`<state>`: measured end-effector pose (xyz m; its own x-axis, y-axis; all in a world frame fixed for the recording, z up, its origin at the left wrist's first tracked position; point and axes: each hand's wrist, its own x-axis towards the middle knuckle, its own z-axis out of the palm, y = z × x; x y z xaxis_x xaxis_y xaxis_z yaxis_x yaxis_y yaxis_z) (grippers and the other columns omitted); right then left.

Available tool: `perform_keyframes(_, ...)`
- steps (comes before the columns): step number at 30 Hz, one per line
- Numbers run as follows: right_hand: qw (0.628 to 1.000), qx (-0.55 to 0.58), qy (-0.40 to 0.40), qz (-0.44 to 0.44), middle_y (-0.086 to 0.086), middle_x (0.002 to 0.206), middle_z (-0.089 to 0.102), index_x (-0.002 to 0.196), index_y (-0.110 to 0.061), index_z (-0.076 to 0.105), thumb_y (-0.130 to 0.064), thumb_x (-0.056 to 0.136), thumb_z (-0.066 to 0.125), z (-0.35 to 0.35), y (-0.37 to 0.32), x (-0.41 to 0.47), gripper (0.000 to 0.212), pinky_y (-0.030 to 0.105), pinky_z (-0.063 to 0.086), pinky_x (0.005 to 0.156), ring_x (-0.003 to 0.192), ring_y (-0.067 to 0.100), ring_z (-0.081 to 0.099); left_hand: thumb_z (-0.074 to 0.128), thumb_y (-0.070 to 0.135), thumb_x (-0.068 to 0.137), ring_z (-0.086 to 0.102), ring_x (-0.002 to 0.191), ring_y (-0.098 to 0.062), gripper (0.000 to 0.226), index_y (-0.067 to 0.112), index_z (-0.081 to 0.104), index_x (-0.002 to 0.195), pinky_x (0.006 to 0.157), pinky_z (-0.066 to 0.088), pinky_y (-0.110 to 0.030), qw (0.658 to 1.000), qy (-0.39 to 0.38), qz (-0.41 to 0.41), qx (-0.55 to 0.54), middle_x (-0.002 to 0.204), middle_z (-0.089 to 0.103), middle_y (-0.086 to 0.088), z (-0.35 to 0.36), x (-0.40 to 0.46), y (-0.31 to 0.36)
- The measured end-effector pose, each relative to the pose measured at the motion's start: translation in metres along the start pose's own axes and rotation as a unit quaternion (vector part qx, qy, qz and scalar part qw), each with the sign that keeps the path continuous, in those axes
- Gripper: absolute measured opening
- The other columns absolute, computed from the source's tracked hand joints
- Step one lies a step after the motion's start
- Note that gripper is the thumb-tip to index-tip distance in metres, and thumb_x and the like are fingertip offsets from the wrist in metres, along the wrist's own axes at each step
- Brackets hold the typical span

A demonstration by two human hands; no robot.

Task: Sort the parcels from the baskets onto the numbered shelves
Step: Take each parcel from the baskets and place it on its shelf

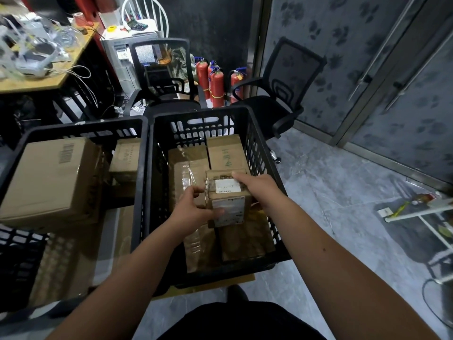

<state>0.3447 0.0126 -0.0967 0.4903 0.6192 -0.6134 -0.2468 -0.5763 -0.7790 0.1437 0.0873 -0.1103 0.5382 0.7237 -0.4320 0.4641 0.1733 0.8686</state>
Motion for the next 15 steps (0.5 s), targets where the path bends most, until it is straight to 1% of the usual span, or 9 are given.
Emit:
perform_keyframes(2,1.000,-0.007,-0.018,0.002,0.006,0.121,0.073,0.136,-0.012,0.064,-0.073,0.078,0.074,-0.002,-0.003,-0.002,0.084,0.046,0.056,0.096,0.111,0.026,0.069,0.095,0.020,0.074,0.067,0.114,-0.024,0.078,0.027,0.045,0.134,0.084,0.063,-0.041,1.000,0.000,-0.010,-0.022,0.146,0.049,0.000,0.003,0.005,-0.002)
perform_keyframes(4,0.998,-0.014,-0.052,-0.012,0.002,0.129,0.069,0.132,-0.020,0.069,-0.083,0.080,0.062,-0.005,-0.003,-0.008,0.082,0.051,0.048,0.106,0.123,0.027,0.061,0.090,0.021,0.080,0.066,0.112,-0.023,0.071,0.027,0.044,0.134,0.078,0.061,-0.038,0.997,0.004,-0.029,-0.068,0.135,0.058,0.003,0.006,0.006,-0.001)
perform_keyframes(5,0.997,-0.018,-0.067,-0.021,0.000,0.130,0.068,0.129,-0.024,0.070,-0.086,0.080,0.059,-0.008,-0.002,-0.010,0.080,0.051,0.047,0.106,0.124,0.025,0.059,0.088,0.022,0.083,0.067,0.109,-0.022,0.064,0.028,0.045,0.130,0.077,0.060,-0.039,0.995,0.006,-0.036,-0.089,0.128,0.062,0.004,0.007,0.007,0.001)
perform_keyframes(6,0.996,-0.023,-0.083,-0.030,-0.002,0.128,0.068,0.126,-0.026,0.070,-0.084,0.083,0.057,-0.010,-0.002,-0.014,0.074,0.046,0.050,0.100,0.119,0.021,0.060,0.085,0.025,0.086,0.068,0.106,-0.021,0.055,0.030,0.047,0.125,0.078,0.060,-0.041,0.994,0.009,-0.042,-0.102,0.123,0.064,0.004,0.008,0.008,0.002)
perform_keyframes(8,0.991,-0.021,-0.127,-0.047,-0.005,0.118,0.070,0.132,-0.026,0.064,-0.070,0.093,0.058,-0.011,0.002,-0.018,0.060,0.036,0.055,0.080,0.103,0.013,0.065,0.080,0.036,0.090,0.072,0.104,-0.025,0.044,0.031,0.050,0.122,0.082,0.062,-0.046,0.993,0.019,-0.052,-0.104,0.122,0.068,-0.001,0.009,0.009,0.003)
perform_keyframes(9,0.990,-0.020,-0.133,-0.052,-0.003,0.118,0.071,0.142,-0.025,0.058,-0.064,0.091,0.065,-0.011,0.007,-0.016,0.065,0.038,0.059,0.078,0.100,0.016,0.070,0.075,0.042,0.093,0.073,0.102,-0.028,0.042,0.029,0.051,0.125,0.081,0.063,-0.046,0.993,0.026,-0.057,-0.102,0.122,0.070,-0.004,0.009,0.009,0.004)
perform_keyframes(10,0.989,-0.020,-0.133,-0.054,0.000,0.123,0.071,0.152,-0.026,0.050,-0.060,0.086,0.075,-0.009,0.011,-0.014,0.078,0.044,0.062,0.082,0.102,0.021,0.073,0.070,0.048,0.096,0.075,0.099,-0.030,0.043,0.026,0.053,0.129,0.078,0.063,-0.044,0.992,0.034,-0.063,-0.102,0.120,0.072,-0.006,0.010,0.009,0.005)
perform_keyframes(12,0.988,-0.036,-0.135,-0.065,0.002,0.135,0.066,0.159,-0.036,0.038,-0.049,0.073,0.090,-0.006,0.019,-0.007,0.101,0.050,0.061,0.095,0.111,0.025,0.073,0.063,0.057,0.098,0.076,0.095,-0.033,0.049,0.024,0.056,0.133,0.073,0.062,-0.042,0.989,0.042,-0.080,-0.113,0.114,0.075,-0.007,0.011,0.008,0.007)
perform_keyframes(15,0.986,-0.036,-0.142,-0.080,-0.001,0.135,0.068,0.158,-0.040,0.040,-0.027,0.078,0.091,-0.004,0.023,-0.003,0.096,0.049,0.060,0.098,0.113,0.024,0.072,0.063,0.061,0.097,0.078,0.089,-0.032,0.052,0.024,0.056,0.134,0.068,0.063,-0.042,0.983,0.028,-0.100,-0.150,0.113,0.076,-0.009,0.010,0.006,0.008)
